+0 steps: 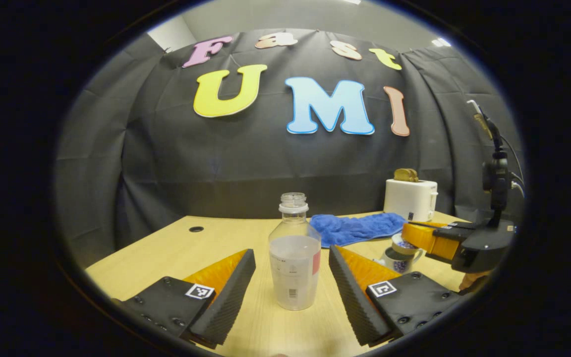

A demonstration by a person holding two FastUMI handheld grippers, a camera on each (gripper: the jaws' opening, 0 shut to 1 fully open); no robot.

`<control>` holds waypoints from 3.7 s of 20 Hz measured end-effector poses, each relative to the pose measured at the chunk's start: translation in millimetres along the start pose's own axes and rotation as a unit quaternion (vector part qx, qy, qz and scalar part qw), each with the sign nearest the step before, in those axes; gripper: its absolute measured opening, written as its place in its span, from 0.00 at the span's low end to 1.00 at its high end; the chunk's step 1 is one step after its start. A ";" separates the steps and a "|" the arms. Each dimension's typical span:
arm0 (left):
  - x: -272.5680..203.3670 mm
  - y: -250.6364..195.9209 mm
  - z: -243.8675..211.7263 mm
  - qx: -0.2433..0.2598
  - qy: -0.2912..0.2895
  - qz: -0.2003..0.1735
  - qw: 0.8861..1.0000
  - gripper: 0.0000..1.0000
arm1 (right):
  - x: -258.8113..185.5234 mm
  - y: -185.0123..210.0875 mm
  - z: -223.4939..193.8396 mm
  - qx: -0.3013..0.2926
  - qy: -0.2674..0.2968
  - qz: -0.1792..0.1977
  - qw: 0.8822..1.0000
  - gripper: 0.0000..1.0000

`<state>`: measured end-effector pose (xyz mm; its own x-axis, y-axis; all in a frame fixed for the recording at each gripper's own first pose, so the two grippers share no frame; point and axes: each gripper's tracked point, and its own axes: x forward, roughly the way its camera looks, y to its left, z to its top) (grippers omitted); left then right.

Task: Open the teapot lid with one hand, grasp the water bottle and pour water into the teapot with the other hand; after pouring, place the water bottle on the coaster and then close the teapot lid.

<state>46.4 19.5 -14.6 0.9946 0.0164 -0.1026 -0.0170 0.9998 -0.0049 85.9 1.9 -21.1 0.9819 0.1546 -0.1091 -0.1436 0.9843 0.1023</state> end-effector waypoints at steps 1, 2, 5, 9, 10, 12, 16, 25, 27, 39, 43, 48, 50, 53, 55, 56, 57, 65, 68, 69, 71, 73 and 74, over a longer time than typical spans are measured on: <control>1.0 0.4 1.6 0.002 0.000 0.000 1.000 1.00 | -0.7 -2.6 2.4 0.004 -0.002 -0.002 1.000 0.05; 1.7 0.2 1.2 0.005 0.000 0.000 1.000 1.00 | -1.4 -5.1 2.8 0.008 -0.003 -0.004 1.000 0.05; 5.3 1.2 1.9 0.013 -0.002 0.000 1.000 1.00 | -3.5 -14.4 7.2 0.020 -0.008 -0.010 1.000 0.05; 11.1 0.0 -3.1 0.014 0.004 -0.003 1.000 1.00 | -5.5 -18.2 10.2 0.039 -0.010 -0.010 0.999 0.05; 13.4 0.4 -7.0 0.014 0.007 -0.002 1.000 1.00 | -6.2 -18.7 10.3 0.041 -0.010 -0.009 0.999 0.05; 19.2 -1.7 -11.9 0.014 0.014 -0.005 1.000 1.00 | -7.0 -19.9 11.4 0.042 -0.012 -0.009 0.999 0.05; 33.5 -5.8 -24.3 0.028 0.029 -0.005 0.999 1.00 | -9.3 -24.6 16.2 0.045 -0.019 -0.013 0.999 0.05; 50.3 -11.3 -49.7 0.047 0.060 -0.006 0.997 1.00 | -13.6 -41.5 21.3 0.063 -0.019 -0.031 0.997 0.05; 50.1 -3.3 -47.6 0.060 0.060 0.003 0.996 0.94 | -13.6 -44.8 21.6 0.068 -0.019 -0.033 0.997 0.05; 52.4 2.2 -26.6 0.245 0.047 0.022 0.968 0.90 | -21.5 -57.3 24.3 0.073 -0.020 -0.038 0.996 0.05; 56.6 0.8 -18.8 0.313 0.043 0.018 0.949 0.90 | -27.8 -71.0 16.9 0.077 -0.015 -0.045 0.996 0.05; 62.8 -6.3 -6.2 0.429 0.036 0.013 0.902 0.90 | -38.6 -94.8 10.1 0.065 -0.013 -0.075 0.995 0.05; 68.3 -18.1 -6.0 0.461 0.034 0.001 0.887 0.90 | -42.0 -98.8 11.1 0.068 -0.017 -0.079 0.994 0.05; 77.3 -32.7 -4.4 0.517 0.027 -0.011 0.856 0.90 | -43.3 -102.9 12.0 0.075 -0.020 -0.082 0.994 0.05; 82.6 -40.1 -3.3 0.549 0.021 -0.016 0.836 0.90 | -45.2 -104.0 13.9 0.076 -0.024 -0.083 0.993 0.05; 83.9 -43.6 -3.3 0.559 0.020 -0.018 0.829 0.90 | -46.8 -103.5 15.3 0.078 -0.027 -0.082 0.993 0.05; 85.7 -47.8 -4.9 0.567 0.017 -0.021 0.823 0.90 | -47.5 -103.3 16.5 0.080 -0.029 -0.081 0.993 0.05; 83.1 -63.0 5.6 0.665 -0.001 -0.038 0.746 0.90 | -51.7 -105.3 21.5 0.088 -0.039 -0.079 0.992 0.05; 84.4 -63.7 9.3 0.702 -0.006 -0.034 0.711 0.90 | -52.0 -106.0 21.5 0.089 -0.039 -0.080 0.992 0.05; 84.3 -63.0 11.4 0.715 -0.009 -0.031 0.698 0.90 | -51.3 -106.2 21.5 0.090 -0.039 -0.081 0.992 0.05; 85.2 -61.9 12.9 0.729 -0.014 -0.031 0.683 0.90 | -51.6 -105.9 21.2 0.091 -0.039 -0.080 0.992 0.05; 84.9 -63.3 15.8 0.737 -0.018 -0.029 0.675 0.90 | -52.1 -105.0 22.7 0.090 -0.039 -0.079 0.992 0.05; 82.3 -65.1 18.4 0.743 -0.022 -0.026 0.669 0.91 | -52.5 -104.8 22.1 0.090 -0.039 -0.078 0.992 0.05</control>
<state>131.3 -44.2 -4.4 0.9925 -0.0504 -0.1118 0.1065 -0.0979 0.9895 52.1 -111.3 -4.3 0.9980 -0.0133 -0.0612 0.0292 0.9635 0.2660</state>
